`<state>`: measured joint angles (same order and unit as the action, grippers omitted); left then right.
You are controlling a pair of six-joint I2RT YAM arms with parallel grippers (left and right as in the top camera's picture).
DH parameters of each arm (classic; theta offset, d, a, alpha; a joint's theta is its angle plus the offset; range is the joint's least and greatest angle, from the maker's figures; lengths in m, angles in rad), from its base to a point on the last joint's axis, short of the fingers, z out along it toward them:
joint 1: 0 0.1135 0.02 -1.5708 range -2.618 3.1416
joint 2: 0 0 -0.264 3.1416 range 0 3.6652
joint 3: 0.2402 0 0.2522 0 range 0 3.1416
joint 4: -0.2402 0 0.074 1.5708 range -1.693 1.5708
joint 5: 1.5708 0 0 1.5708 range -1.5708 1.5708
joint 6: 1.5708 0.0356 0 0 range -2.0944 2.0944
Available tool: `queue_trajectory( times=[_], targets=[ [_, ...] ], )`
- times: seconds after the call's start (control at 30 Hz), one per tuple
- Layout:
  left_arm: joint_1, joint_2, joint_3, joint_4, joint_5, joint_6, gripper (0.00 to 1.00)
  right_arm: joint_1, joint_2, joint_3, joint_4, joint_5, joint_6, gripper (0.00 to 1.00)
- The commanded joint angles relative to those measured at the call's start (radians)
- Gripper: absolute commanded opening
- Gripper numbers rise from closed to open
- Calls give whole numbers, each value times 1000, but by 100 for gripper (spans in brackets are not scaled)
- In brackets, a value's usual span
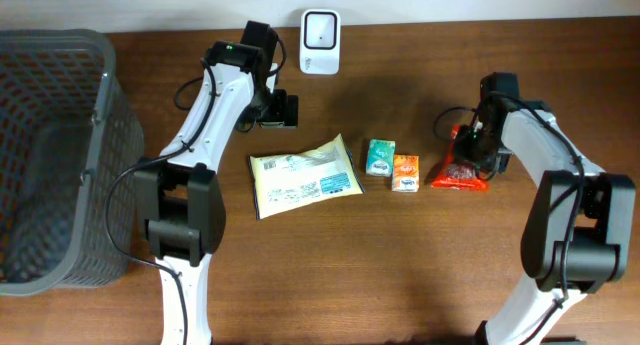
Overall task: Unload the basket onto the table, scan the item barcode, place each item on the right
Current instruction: 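Carry the red bag up to the white scanner with right gripper, then carry the red bag to the right edge and drop it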
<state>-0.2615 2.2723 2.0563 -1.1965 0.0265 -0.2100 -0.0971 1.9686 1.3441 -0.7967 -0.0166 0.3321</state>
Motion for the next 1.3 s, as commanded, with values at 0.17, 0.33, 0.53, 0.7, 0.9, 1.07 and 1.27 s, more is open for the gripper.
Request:
queue_trajectory(
  times=[0.17, 0.33, 0.53, 0.7, 0.9, 1.07, 1.27],
  targets=[
    [2, 10, 0, -1, 11, -13, 99, 54, 16, 126, 173, -351, 3, 4],
    [2, 9, 0, -1, 11, -13, 99, 208, 16, 137, 848, -372, 177, 4],
    [2, 9, 0, -1, 11, -13, 99, 349, 85, 178, 1218, -35, 357, 4],
    [2, 9, 0, -1, 11, -13, 99, 392, 369, 506, 1180, -16, 448, 4],
    [2, 10, 0, -1, 11, -13, 99, 423, 409, 556, 1051, -43, 419, 4],
    [2, 9, 0, -1, 11, -13, 99, 437, 405, 558, 1019, -43, 369, 4],
    [2, 10, 0, -1, 11, -13, 99, 256, 288, 663, 762, -56, 314, 4]
  ],
)
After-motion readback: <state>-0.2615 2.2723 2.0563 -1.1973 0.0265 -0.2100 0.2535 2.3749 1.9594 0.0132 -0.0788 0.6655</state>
